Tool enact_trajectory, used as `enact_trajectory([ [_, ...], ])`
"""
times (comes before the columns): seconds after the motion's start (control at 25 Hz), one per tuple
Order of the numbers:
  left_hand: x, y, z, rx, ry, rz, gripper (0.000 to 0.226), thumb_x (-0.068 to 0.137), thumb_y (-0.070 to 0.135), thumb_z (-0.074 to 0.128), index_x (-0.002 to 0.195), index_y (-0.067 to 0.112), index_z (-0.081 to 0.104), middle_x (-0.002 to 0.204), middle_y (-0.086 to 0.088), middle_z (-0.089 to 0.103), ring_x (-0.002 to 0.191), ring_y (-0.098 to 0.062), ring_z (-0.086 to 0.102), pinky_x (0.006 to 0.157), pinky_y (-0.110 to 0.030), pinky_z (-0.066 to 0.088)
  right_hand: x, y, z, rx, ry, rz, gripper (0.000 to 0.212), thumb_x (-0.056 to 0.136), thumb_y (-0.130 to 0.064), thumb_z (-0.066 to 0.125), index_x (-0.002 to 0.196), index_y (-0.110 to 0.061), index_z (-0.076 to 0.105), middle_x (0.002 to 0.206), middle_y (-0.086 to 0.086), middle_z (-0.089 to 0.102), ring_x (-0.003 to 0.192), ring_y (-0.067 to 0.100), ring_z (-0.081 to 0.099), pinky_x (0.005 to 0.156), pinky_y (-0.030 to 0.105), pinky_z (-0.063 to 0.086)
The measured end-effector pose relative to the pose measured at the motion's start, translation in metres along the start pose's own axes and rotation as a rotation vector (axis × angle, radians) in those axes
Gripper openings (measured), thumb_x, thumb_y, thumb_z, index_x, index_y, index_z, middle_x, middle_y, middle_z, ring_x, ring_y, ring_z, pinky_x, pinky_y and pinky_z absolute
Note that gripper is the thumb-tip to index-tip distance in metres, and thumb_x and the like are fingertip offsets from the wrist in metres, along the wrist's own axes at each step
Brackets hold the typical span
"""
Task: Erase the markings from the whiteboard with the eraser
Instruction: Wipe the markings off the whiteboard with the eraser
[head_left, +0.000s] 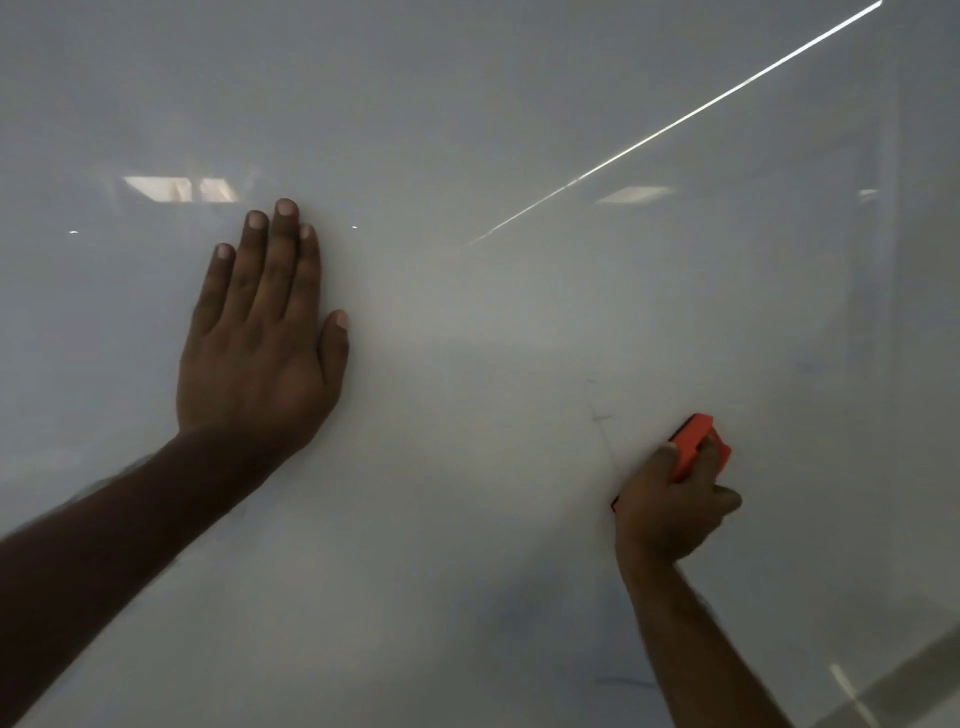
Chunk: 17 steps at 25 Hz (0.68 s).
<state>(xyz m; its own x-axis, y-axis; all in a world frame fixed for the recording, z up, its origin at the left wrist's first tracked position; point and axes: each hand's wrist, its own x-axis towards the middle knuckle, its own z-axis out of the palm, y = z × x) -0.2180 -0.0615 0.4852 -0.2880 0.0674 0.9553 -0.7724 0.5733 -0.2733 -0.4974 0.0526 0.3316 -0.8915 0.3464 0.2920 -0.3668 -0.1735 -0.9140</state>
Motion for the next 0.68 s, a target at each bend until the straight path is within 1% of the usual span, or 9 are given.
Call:
enact_trajectory([
  [0.12,-0.006,0.005,0.001,-0.017,-0.021,0.006,0.065,0.106,0.035,0.028,0.16,0.001,0.015,0.169,-0.017,0.01,0.157,-0.031,0.008,0.129,-0.042,0.003,-0.028,-0.049,0.015,0.053,-0.074,-0.283,0.058,0.087,-0.039,0.049,0.141,-0.017,0.053,0.1,0.021,0.048,0.083,0.039,0.054,0.071,0.039,0.046],
  [0.24,-0.012,0.008,0.003,-0.031,-0.021,0.013,0.065,0.106,0.036,0.026,0.16,0.003,0.012,0.169,-0.016,0.008,0.157,-0.03,0.005,0.128,-0.041,0.0,-0.06,-0.095,0.028,0.064,-0.168,-0.609,0.055,0.089,-0.035,0.052,0.14,-0.013,0.054,0.094,0.014,0.048,0.078,0.032,0.05,0.068,0.035,0.044],
  [0.28,-0.016,0.01,0.003,-0.036,-0.021,0.015,0.065,0.106,0.036,0.026,0.16,0.003,0.012,0.169,-0.016,0.008,0.157,-0.03,0.005,0.128,-0.041,0.001,-0.066,-0.101,0.03,0.071,-0.193,-0.68,0.055,0.09,-0.034,0.054,0.14,-0.013,0.053,0.093,0.013,0.048,0.078,0.03,0.05,0.068,0.035,0.044],
  [0.36,-0.03,0.016,0.005,-0.054,-0.027,0.016,0.065,0.106,0.035,0.027,0.16,0.003,0.013,0.169,-0.017,0.009,0.157,-0.03,0.006,0.129,-0.043,0.004,-0.067,-0.097,0.028,0.069,-0.218,-0.749,0.054,0.091,-0.034,0.056,0.142,-0.014,0.052,0.093,0.012,0.048,0.078,0.028,0.048,0.067,0.034,0.045],
  [0.44,-0.043,0.02,0.006,-0.057,-0.008,0.024,0.063,0.107,0.033,0.029,0.16,0.002,0.014,0.168,-0.018,0.011,0.157,-0.032,0.009,0.128,-0.046,0.008,-0.059,-0.077,0.024,0.059,-0.175,-0.715,0.054,0.092,-0.035,0.056,0.142,-0.014,0.052,0.093,0.011,0.046,0.077,0.028,0.048,0.067,0.034,0.045],
  [0.52,-0.053,0.023,0.006,-0.056,-0.011,0.05,0.063,0.107,0.031,0.031,0.16,0.001,0.015,0.168,-0.019,0.012,0.157,-0.034,0.01,0.128,-0.048,0.01,-0.051,-0.048,0.017,0.061,-0.115,-0.577,0.055,0.092,-0.036,0.053,0.142,-0.015,0.052,0.093,0.009,0.044,0.076,0.029,0.049,0.068,0.032,0.043],
  [0.64,-0.064,0.026,0.006,-0.07,-0.027,0.067,0.062,0.107,0.03,0.032,0.159,0.0,0.015,0.167,-0.021,0.011,0.156,-0.036,0.009,0.127,-0.051,0.01,-0.045,0.004,0.002,0.055,-0.031,-0.347,0.054,0.092,-0.035,0.052,0.141,-0.014,0.052,0.094,0.008,0.042,0.076,0.03,0.05,0.067,0.025,0.032],
  [0.68,-0.068,0.028,0.007,-0.076,-0.026,0.065,0.062,0.107,0.03,0.032,0.159,0.0,0.014,0.167,-0.022,0.011,0.156,-0.036,0.008,0.127,-0.053,0.011,-0.046,0.022,-0.006,0.043,-0.012,-0.247,0.054,0.092,-0.034,0.052,0.142,-0.014,0.052,0.094,0.009,0.042,0.075,0.032,0.051,0.066,0.024,0.031],
])
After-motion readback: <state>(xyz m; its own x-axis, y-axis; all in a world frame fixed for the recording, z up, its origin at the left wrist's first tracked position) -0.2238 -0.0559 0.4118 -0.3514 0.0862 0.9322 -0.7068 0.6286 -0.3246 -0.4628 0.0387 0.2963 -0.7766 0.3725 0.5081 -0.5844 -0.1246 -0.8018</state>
